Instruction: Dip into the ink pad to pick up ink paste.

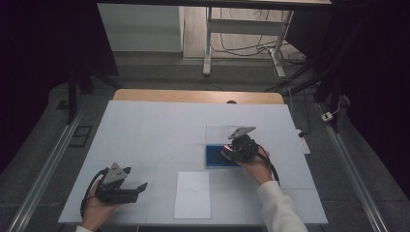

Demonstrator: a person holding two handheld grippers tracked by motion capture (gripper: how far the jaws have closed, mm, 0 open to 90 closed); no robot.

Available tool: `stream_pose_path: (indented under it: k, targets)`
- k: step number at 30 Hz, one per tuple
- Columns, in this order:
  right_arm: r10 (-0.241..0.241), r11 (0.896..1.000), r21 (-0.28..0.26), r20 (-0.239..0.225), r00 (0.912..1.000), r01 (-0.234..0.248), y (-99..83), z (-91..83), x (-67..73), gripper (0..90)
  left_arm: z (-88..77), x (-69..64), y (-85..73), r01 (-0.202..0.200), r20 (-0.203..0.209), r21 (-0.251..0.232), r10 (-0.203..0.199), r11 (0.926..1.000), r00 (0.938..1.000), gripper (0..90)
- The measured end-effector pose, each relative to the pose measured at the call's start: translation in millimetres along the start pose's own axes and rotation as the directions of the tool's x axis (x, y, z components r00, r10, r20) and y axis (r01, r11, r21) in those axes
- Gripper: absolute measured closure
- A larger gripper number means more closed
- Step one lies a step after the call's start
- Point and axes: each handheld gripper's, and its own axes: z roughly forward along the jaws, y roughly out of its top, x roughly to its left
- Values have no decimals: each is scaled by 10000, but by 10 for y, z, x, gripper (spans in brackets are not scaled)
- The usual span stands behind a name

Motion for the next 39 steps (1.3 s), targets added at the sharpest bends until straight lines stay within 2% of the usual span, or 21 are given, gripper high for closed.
stream_pose_path:
  k: [17,20,22,23,25,26,28,32,39]
  targets:
    - [134,9999,-103,120,9998,-133,-19,-1,20,704,-3,3,-3,7,-9,4,-7,10000,10000,178]
    - [-3,10000,-59,32,10000,3,26,-28,7,702,0,3,-3,9,3,4,-9,10000,10000,177]
    - [-342,9994,68,43,9994,342,52,-50,10,701,3,8,-4,17,-10,2,-17,10000,10000,177]
    - [-394,9992,-59,28,9992,394,60,-70,23,700,5,11,-4,26,0,4,-26,10000,10000,177]
    - [-66,9960,-895,-226,9997,46,68,-147,19,700,11,16,-6,46,-21,40,-46,10000,10000,178]
    - [-74,9945,-1043,-172,9998,56,82,-183,24,700,14,15,-7,41,-29,49,-41,10000,10000,177]
    - [-96,9942,-1073,-44,9999,91,106,-246,39,700,10,9,-9,5,-10,69,-5,10000,10000,177]
    - [-42,9939,-1103,-116,9999,29,109,-335,21,700,0,6,-10,0,-12,38,0,10000,10000,177]
    - [1,9954,-957,-195,9998,-19,105,-337,-16,700,11,10,-9,9,-14,67,-9,10000,10000,177]
